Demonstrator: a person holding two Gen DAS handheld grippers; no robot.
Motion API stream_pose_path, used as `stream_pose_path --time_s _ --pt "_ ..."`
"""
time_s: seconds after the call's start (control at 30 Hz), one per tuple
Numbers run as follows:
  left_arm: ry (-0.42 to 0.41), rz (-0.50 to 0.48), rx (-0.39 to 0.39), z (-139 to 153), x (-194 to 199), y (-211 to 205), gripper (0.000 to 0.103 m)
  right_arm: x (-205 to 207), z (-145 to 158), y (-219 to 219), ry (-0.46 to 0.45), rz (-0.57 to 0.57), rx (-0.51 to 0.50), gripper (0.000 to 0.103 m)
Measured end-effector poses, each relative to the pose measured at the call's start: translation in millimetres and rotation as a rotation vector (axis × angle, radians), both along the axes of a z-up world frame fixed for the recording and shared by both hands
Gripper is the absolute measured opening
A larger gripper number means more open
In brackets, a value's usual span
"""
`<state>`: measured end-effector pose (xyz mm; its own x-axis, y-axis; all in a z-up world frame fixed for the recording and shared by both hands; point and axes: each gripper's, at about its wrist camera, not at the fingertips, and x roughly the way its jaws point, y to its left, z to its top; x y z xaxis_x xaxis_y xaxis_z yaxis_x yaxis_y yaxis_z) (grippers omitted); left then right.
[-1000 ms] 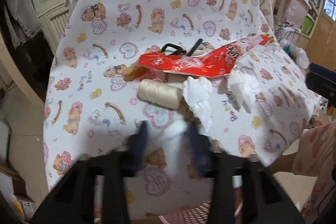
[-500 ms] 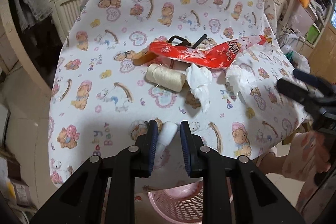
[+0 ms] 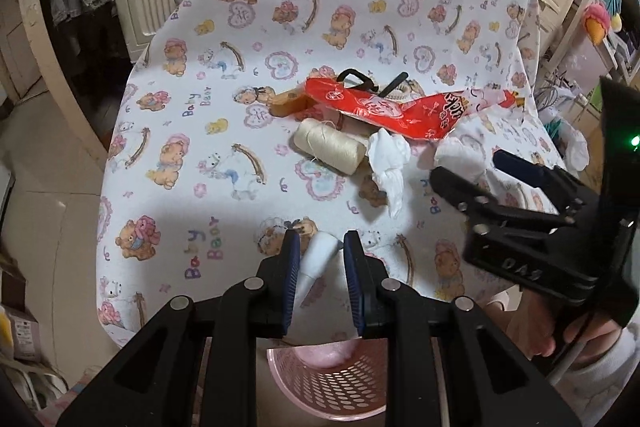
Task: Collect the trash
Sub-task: 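Grasp the white tube with the left tool while the right tool grasps a white tissue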
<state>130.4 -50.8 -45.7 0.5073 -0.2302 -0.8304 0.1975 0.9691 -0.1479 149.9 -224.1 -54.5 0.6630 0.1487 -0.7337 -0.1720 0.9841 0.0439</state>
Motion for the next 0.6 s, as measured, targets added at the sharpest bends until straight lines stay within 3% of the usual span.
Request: stream_pose_path --time_s 0.07,0.13,0.2,0.33,0.5,0.6 --pt "-0.003 -0.001 0.006 0.1 0.3 0.6 0.021 1.4 -3.2 6.7 -0.009 0.001 -0.047 0.08" --pt "-0.016 -0.001 0.027 0.6 -1.5 0.1 0.021 4.7 -7.2 9.1 0.001 -0.005 -0.066 0.063" --pt "-0.033 0.0 0.049 1.8 -4.3 -0.7 0.021 6.3 -8.3 8.4 0.009 -0.006 -0.047 0.054" --pt "-0.091 -0.021 0.067 10.1 -12.4 -5.6 0.021 7.3 -6.1 7.9 0.004 0.0 -0.036 0.012" --pt "-0.109 -0.019 0.065 12.6 -18.7 -9.5 0.021 -0.6 4.0 -6.9 0.013 0.022 0.088 0.01" --pt "-0.105 -0.031 0.077 11.0 -21.9 -14.4 0.021 -11.3 12.2 -7.8 -0.018 0.043 0.083 0.01"
